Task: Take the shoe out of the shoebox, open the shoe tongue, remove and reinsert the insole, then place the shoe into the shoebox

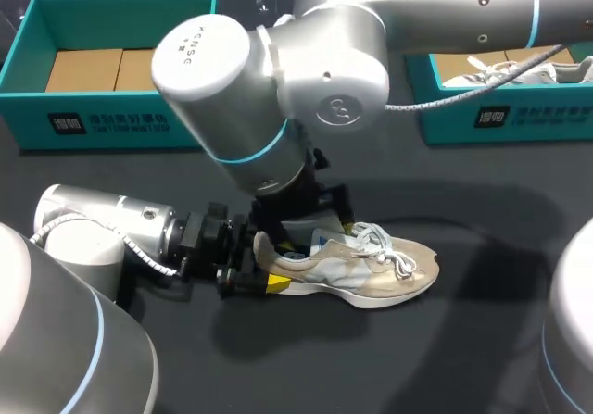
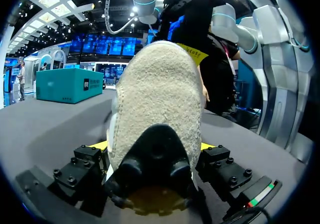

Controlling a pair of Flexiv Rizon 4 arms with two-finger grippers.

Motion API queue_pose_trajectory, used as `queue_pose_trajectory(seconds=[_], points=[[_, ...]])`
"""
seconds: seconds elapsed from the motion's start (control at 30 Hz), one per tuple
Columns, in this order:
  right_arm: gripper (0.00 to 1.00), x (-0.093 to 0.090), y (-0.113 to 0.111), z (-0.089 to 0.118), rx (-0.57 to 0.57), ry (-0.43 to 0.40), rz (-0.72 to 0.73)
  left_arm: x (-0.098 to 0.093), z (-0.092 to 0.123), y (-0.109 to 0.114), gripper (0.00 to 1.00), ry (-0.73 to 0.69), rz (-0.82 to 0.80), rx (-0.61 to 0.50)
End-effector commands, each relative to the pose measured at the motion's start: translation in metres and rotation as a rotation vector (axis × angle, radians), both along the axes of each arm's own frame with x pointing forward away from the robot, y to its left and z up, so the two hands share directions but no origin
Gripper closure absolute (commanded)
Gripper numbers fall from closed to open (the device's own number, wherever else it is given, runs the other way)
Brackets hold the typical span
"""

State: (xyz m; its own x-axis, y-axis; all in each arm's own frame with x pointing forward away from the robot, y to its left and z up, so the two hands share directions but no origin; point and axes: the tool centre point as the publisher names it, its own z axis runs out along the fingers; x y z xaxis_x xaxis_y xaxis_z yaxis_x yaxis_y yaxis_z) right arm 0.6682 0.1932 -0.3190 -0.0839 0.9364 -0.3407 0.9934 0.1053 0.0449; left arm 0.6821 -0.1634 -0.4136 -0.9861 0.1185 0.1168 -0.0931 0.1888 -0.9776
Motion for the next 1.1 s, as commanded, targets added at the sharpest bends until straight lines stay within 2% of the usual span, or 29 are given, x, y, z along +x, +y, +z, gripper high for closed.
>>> queue_pose_trajectory(seconds=[0.03, 0.5, 0.77, 0.87, 0.93, 1.0, 1.07, 1.1], points=[[0.1, -0.006, 0.003, -0.005, -0.152, -0.224, -0.552, -0.001, -0.003, 0.002, 1.0, 0.0, 0.004, 0.0], [0.08, 0.002, -0.008, -0.022, -0.168, -0.271, -0.583, -0.001, -0.003, 0.002, 1.0, 0.0, 0.004, 0.0], [0.09, -0.005, -0.019, -0.027, -0.167, -0.31, -0.626, -0.001, -0.003, 0.002, 1.0, 0.0, 0.004, 0.0], [0.13, -0.007, -0.026, -0.027, -0.167, -0.317, -0.634, -0.001, -0.003, 0.002, 1.0, 0.0, 0.004, 0.0], [0.2, -0.005, -0.031, -0.028, -0.166, -0.32, -0.638, -0.001, -0.003, 0.002, 1.0, 0.0, 0.004, 0.0], [0.31, -0.004, -0.034, -0.029, -0.162, -0.322, -0.643, -0.001, -0.003, 0.002, 1.0, 0.0, 0.004, 0.0], [0.51, -0.002, -0.037, -0.029, -0.156, -0.326, -0.648, -0.001, -0.003, 0.002, 1.0, 0.0, 0.004, 0.0], [0.51, -0.002, -0.038, -0.028, -0.155, -0.327, -0.648, -0.001, -0.003, 0.002, 1.0, 0.0, 0.004, 0.0]])
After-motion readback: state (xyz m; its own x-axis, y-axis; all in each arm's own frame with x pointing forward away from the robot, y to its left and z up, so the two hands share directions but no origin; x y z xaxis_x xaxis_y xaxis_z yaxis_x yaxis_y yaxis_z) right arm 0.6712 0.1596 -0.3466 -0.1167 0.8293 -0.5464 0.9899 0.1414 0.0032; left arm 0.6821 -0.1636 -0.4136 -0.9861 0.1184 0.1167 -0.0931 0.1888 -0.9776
